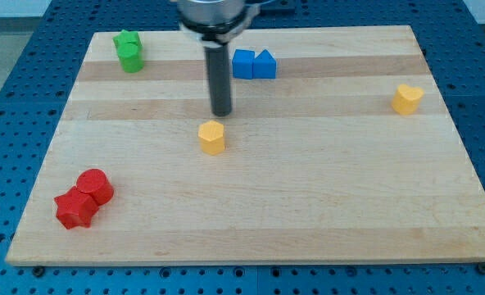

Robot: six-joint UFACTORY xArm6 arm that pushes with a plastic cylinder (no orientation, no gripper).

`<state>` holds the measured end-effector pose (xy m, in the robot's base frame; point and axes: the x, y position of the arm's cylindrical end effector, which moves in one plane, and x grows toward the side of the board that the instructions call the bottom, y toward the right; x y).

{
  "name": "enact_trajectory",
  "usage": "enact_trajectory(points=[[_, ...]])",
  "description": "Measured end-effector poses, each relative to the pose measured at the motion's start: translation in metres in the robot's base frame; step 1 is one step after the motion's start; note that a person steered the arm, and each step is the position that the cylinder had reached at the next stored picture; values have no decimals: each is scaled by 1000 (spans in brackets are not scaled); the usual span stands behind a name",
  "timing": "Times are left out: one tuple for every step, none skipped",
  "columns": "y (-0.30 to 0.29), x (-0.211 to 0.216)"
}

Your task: Slide the yellow hexagon closer to yellow heart

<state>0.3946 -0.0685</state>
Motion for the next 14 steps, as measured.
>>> enact_trajectory(points=[[-29,13],[-33,24],[-33,41],[-30,54],[0,54],[41,61],[66,92],[84,100],[108,91],[121,69],[127,49],[128,41],[128,34],[128,20]])
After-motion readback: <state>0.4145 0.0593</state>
